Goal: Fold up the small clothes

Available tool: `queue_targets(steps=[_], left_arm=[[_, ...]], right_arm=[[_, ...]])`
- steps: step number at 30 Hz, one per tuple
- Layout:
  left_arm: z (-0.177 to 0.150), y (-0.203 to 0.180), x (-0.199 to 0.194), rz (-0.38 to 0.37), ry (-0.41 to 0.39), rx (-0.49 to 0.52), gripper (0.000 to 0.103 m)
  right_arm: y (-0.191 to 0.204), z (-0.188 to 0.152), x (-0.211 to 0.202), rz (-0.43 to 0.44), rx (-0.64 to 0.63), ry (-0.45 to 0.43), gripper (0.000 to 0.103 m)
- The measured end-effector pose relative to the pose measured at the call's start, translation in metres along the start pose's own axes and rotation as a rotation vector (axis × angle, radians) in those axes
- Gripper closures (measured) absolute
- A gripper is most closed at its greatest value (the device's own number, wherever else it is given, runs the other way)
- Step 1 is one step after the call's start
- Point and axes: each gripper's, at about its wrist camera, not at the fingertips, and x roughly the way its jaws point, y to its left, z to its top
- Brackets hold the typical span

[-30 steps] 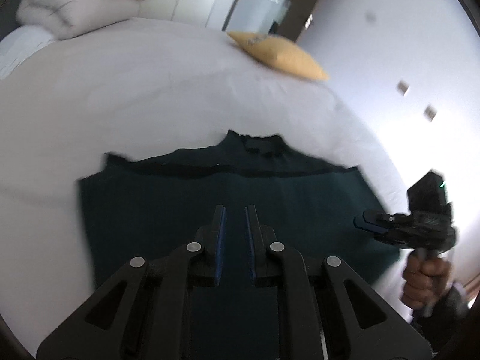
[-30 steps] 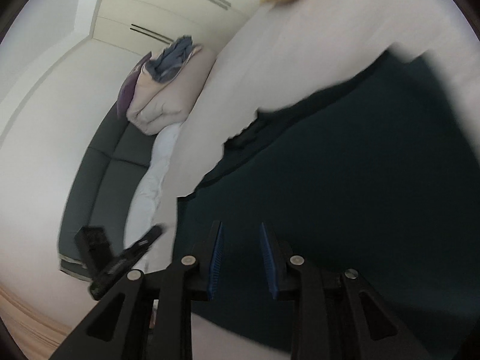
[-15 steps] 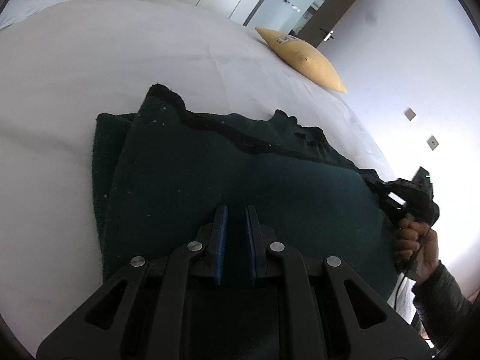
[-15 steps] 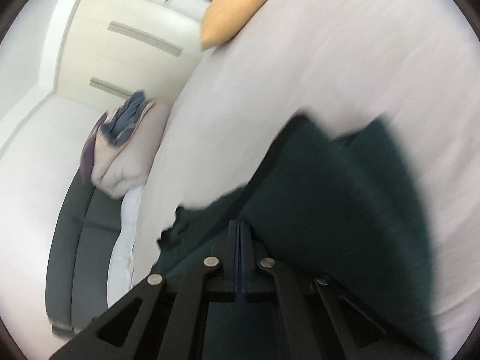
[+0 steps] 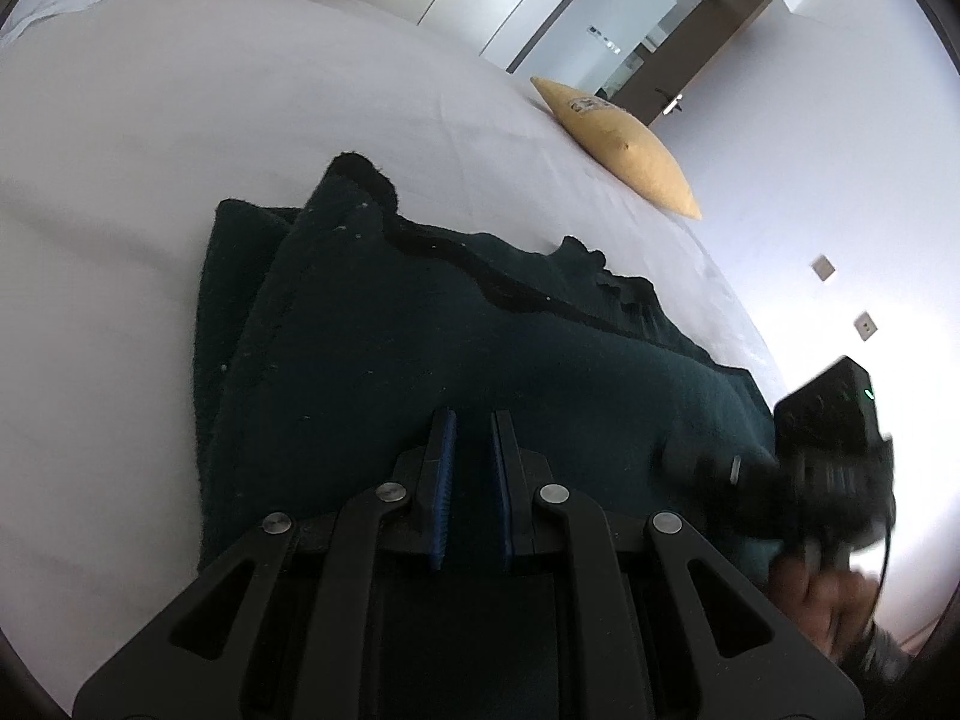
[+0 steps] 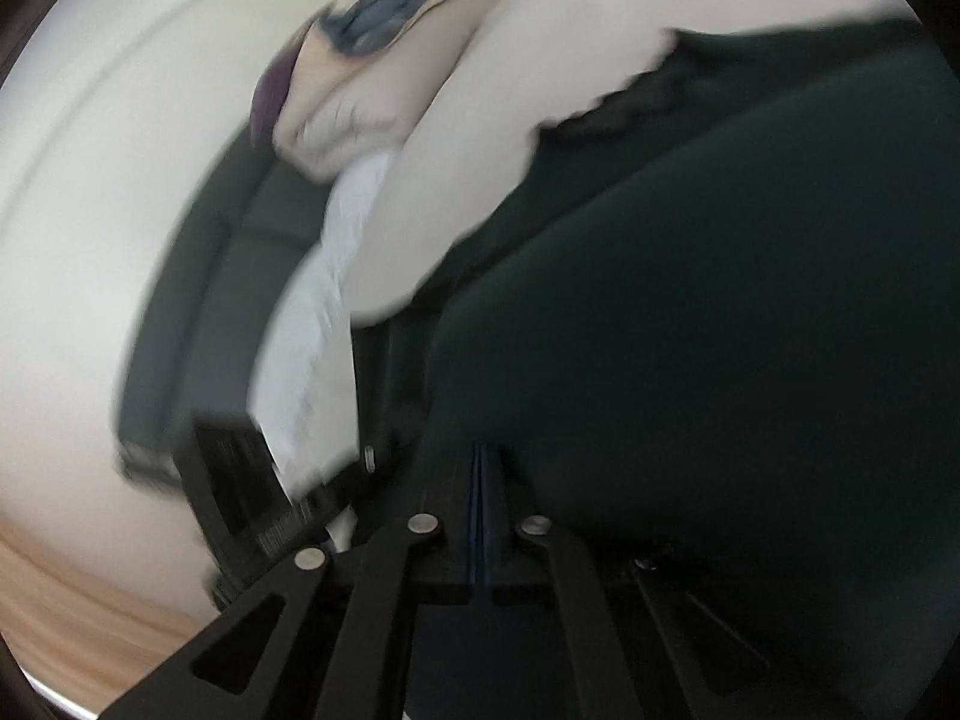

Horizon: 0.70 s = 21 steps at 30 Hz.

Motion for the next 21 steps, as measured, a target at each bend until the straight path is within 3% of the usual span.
queue_targets(steps=[7,8,11,13,14,16,19,21], left_arm=[[0.000,0.014,-0.004,-0.037,-0.009,-0.039,0.092],[0.000,0.015,-0.004,-0.038,-0.008,-0.040,0.092],[0.000,0.016,-0.003,-0.036,-0.006,-0.041,0.092],[0.001,0.019,-0.003,-0.048,-0.002,-0.051,0.092],[0.001,0.019,-0.002,-0.051,-0.002,-0.055,0.092],[0.001,0.018,-0.001,-0.044,0.000,-0.050,0.092],[0.003,0.013,-0.001,-0.026,0.003,-0.037,0.092],[0.003,0.012,-0.002,-0.025,0.005,-0.035,0.092]], right_arm=[[-0.070,0.061,-0.097,-0.112,0.163,-0.294,0.103],[-0.081,0.063,-0.116,-0.170,0.178,-0.344,0.103],[-0.107,0.053,-0.177,-0.213,0.286,-0.474,0.102],[-0.100,0.038,-0.193,-0.199,0.284,-0.506,0.092],[-0.087,0.022,-0.195,-0.142,0.253,-0.501,0.087],[-0.057,-0.010,-0.178,-0.065,0.165,-0.401,0.074],[-0.030,-0.052,-0.135,-0.033,0.073,-0.243,0.072],[-0.036,-0.071,-0.113,-0.066,0.062,-0.165,0.078]])
